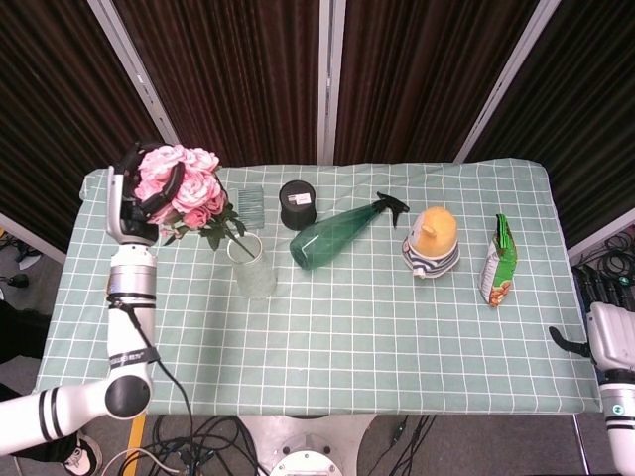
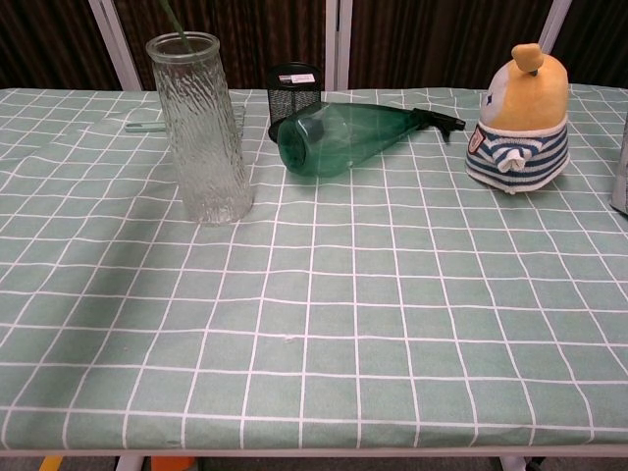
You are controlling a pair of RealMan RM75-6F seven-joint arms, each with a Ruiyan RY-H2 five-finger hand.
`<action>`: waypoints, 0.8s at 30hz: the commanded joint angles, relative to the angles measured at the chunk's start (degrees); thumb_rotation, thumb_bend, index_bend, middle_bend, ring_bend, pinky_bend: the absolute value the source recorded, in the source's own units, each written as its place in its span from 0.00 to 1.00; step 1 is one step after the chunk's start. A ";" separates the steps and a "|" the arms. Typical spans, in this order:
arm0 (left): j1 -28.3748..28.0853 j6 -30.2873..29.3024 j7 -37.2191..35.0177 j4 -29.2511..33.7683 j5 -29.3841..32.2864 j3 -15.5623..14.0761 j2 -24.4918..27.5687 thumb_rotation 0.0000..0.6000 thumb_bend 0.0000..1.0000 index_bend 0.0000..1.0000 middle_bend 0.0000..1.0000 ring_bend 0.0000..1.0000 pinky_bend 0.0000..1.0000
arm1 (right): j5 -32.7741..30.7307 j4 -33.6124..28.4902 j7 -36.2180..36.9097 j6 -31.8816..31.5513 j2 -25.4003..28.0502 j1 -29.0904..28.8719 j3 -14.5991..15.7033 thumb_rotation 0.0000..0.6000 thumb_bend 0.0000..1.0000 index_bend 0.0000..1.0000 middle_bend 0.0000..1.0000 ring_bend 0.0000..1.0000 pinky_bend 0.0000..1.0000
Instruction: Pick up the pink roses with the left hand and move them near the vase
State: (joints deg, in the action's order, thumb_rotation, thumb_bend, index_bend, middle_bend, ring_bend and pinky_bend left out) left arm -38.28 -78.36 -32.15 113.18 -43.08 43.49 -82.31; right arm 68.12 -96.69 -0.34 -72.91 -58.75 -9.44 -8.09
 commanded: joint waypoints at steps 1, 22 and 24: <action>-0.20 0.60 -0.33 -2.28 -1.76 -1.60 -1.68 1.00 0.31 0.50 0.53 0.52 0.72 | -0.27 0.49 0.53 0.19 0.06 0.12 -0.07 1.00 0.16 0.00 0.00 0.00 0.00; 3.08 7.02 -6.27 -7.13 -20.46 -11.56 -0.87 1.00 0.06 0.09 0.02 0.08 0.24 | -0.83 0.67 0.03 0.96 -0.27 -0.21 -0.34 1.00 0.16 0.00 0.00 0.00 0.00; 3.40 6.68 -6.44 -6.79 -19.84 -11.18 -0.84 1.00 0.06 0.09 0.02 0.07 0.22 | -0.92 0.74 0.04 1.12 -0.33 -0.23 -0.32 1.00 0.16 0.00 0.00 0.00 0.00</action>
State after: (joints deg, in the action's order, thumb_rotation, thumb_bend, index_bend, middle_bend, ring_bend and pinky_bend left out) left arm -35.03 -71.53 -38.49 106.23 -63.14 32.14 -83.19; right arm 67.20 -95.96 -0.30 -71.79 -59.07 -9.67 -8.42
